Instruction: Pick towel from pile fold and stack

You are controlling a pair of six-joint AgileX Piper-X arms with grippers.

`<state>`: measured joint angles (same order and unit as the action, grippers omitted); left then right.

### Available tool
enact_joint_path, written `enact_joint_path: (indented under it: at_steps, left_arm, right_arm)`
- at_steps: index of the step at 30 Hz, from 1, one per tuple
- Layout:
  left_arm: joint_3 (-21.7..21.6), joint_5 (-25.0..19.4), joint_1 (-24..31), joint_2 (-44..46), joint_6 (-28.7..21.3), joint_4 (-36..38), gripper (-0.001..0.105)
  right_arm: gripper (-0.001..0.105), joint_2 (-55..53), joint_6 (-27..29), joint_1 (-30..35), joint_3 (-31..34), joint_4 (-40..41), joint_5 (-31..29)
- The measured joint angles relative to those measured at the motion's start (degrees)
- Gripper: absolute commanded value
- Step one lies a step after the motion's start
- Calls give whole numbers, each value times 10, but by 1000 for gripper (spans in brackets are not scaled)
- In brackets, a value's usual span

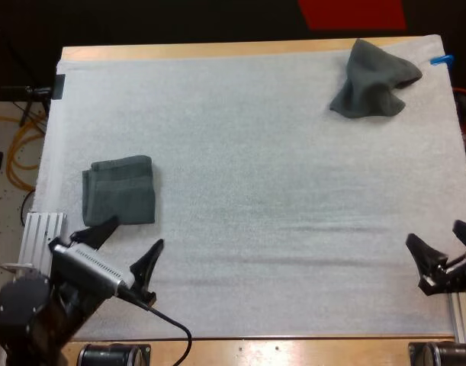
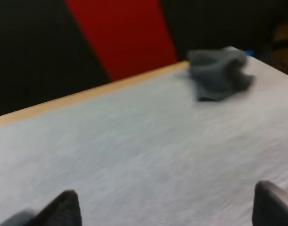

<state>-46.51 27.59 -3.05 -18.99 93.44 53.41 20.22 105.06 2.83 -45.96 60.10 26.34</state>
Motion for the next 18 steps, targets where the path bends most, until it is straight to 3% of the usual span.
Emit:
enact_joint_path:
  at_steps: [6, 11, 18]
  left_arm:
    - [-40, 8, -66, -61, 0, -6, 71]
    - [-45, 10, -76, -100, 0, -18, 71]
    - [-45, 10, -76, -133, 0, -65, 71]
  right_arm:
    - [77, 75, 0, 0, -30, -46, 50]
    - [77, 147, -5, 0, -30, -121, 52]
    - [77, 305, -7, 0, -77, -218, -18]
